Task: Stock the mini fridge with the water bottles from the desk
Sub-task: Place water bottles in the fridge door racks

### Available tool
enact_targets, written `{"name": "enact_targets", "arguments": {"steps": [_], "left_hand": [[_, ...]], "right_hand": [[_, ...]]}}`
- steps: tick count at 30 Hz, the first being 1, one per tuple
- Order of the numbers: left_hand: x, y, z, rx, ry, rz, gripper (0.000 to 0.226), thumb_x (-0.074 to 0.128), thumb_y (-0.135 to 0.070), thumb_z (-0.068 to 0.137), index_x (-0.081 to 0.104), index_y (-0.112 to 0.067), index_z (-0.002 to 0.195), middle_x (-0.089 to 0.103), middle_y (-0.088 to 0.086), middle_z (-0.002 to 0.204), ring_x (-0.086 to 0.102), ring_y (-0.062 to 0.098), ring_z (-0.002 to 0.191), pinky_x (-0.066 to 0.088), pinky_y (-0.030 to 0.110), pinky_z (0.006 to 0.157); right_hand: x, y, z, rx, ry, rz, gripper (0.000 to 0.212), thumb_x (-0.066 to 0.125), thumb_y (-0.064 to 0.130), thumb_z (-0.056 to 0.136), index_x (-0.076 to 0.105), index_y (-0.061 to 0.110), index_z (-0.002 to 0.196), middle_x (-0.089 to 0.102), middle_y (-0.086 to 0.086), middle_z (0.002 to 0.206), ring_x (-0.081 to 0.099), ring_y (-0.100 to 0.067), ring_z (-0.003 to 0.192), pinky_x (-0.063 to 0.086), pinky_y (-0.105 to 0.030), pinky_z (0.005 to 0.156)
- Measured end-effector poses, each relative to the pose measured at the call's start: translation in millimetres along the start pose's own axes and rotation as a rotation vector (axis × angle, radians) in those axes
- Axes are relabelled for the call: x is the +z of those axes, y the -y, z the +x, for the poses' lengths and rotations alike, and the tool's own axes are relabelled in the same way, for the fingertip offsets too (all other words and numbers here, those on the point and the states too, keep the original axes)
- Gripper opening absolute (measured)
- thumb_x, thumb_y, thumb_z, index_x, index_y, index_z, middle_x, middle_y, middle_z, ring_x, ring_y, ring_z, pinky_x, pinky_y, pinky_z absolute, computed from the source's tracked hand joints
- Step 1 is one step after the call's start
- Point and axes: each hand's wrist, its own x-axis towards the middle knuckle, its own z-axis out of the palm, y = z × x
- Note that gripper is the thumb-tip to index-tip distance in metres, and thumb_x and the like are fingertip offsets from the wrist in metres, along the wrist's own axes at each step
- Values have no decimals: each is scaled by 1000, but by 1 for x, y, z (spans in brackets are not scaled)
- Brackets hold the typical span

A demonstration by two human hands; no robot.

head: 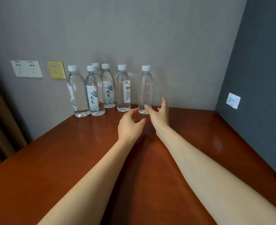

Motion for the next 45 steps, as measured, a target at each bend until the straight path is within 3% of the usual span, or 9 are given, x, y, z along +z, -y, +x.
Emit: {"name": "enact_targets", "arguments": {"steps": [10, 15, 18, 20, 24, 27, 31, 38, 45], "left_hand": [[23, 3, 40, 16, 207, 56, 82, 56, -19, 86, 11, -32, 154, 49, 5, 144, 63, 20, 109, 49, 42, 97], [25, 3, 41, 4, 195, 46, 83, 58, -29, 84, 12, -36, 153, 55, 2, 138, 61, 19, 111, 47, 38, 99], [22, 1, 39, -24, 170, -5, 93, 56, -41, 72, 11, -36, 153, 62, 1, 130, 62, 22, 111, 48, 40, 98], [21, -1, 39, -30, 142, -60, 96, 56, -42, 64, 18, -33, 153, 64, 0, 126, 61, 22, 113, 48, 43, 98], [21, 1, 42, -18, 107, -74, 86, 64, -34, 70, 29, -36, 148, 54, 5, 129, 59, 23, 112, 49, 44, 97], [22, 6, 46, -8, 84, -79, 79, 68, -25, 80, 30, -37, 148, 51, 8, 127, 59, 20, 109, 48, 40, 99], [23, 10, 49, 2, 84, -104, 77, 67, -22, 85, 27, -34, 150, 58, 4, 130, 58, 20, 118, 48, 44, 98], [25, 13, 50, 6, 57, -129, 68, 54, -31, 97, 16, -36, 153, 52, 2, 139, 52, 21, 124, 47, 48, 99], [22, 9, 45, -36, 3, -31, 61, 48, -52, 94, 34, -25, 147, 44, 7, 133, 48, 23, 123, 38, 40, 107]], "right_hand": [[21, -5, 45, 41, 247, -11, 72, 27, 62, 97, 2, 28, 155, 15, 2, 162, 19, -21, 148, 15, -39, 119], [24, -2, 54, 45, 176, 57, 65, 18, 58, 100, 32, 19, 150, 35, -4, 155, 33, -21, 142, 22, -40, 119], [18, -4, 52, 99, 95, 127, 52, 27, 46, 103, 66, 12, 110, 68, -7, 113, 62, -24, 105, 49, -32, 96], [17, -5, 53, 103, 88, 144, 32, 38, 20, 101, 62, 15, 80, 66, -3, 82, 61, -18, 75, 49, -15, 62], [16, -2, 52, 121, 179, 182, 27, 35, -5, 89, 54, 14, 87, 58, -1, 74, 58, -8, 53, 38, -10, 39], [12, -2, 51, 121, 247, 172, 32, 39, -8, 83, 53, 10, 106, 61, 0, 77, 59, 1, 49, 40, -9, 41], [11, -1, 46, 97, 308, 179, 28, 41, -4, 84, 49, 13, 106, 62, 1, 82, 57, -8, 67, 44, -11, 49], [7, -1, 44, 84, 413, 239, 33, 48, 21, 94, 54, 9, 124, 65, -15, 117, 61, -28, 107, 43, -45, 102], [8, 1, 38, 72, 443, 111, 54, 58, 65, 81, 62, 24, 117, 67, 3, 118, 60, -12, 113, 45, -30, 97]]}}
